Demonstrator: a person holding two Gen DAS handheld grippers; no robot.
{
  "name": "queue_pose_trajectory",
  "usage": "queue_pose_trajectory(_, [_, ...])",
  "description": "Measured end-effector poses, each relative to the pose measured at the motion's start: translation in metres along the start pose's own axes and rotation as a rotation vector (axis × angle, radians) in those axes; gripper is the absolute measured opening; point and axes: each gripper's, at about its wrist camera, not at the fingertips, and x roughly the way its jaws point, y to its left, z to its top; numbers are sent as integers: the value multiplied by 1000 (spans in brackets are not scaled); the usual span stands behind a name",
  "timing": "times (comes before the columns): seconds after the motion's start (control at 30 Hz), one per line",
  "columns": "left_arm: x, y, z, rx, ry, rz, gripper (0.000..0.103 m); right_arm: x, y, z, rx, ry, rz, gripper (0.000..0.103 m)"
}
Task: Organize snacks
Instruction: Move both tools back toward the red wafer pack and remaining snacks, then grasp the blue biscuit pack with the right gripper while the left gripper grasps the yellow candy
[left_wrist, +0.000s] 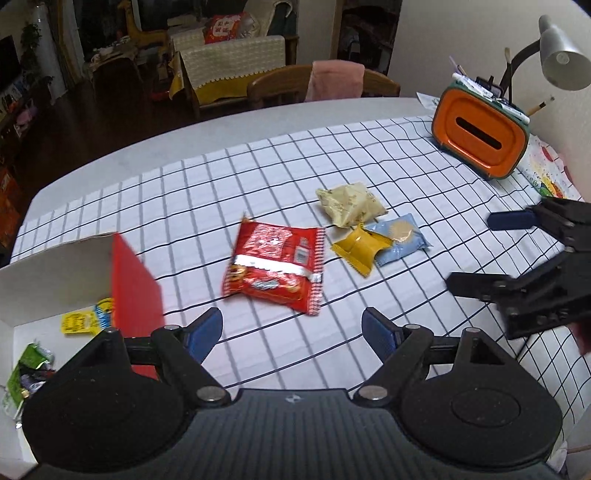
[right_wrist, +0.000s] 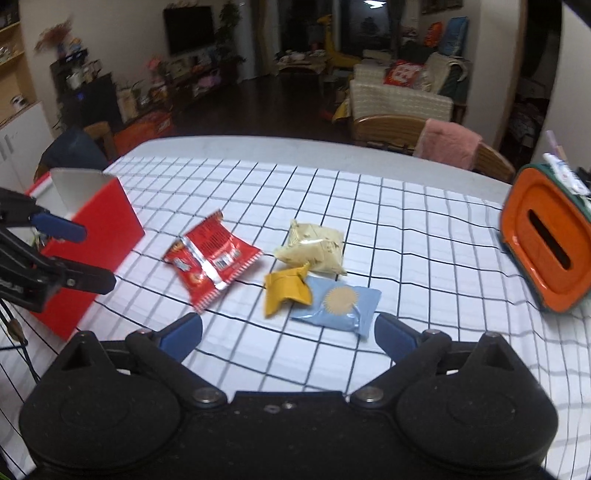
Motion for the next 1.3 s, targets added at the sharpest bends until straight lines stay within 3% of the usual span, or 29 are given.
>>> queue_pose_trajectory(0.47, [42,-34,22,84,53,-74,83,86,-36,12,-380,100,88,84])
queue_pose_trajectory(0.73, [56,-42,31,125,73,-80,83,115,-45,20,-502,165,189,73])
queue_pose_trajectory(0.9, [64,-45,36,147,78,-75,83,124,-53,25,-499,186,251,71])
queue_pose_trajectory(1.03, [73,-49,42,176,82,-83,83,125,-58,22,-487,201,281,63])
queue_pose_trajectory(1.17, [85,-55,48,210,88,-96,83,118,-58,16,-473,184,282,51])
queue_pose_trajectory(1.3, [99,-60,52,259,95,-102,83,108,-58,7,-416,163,256,47])
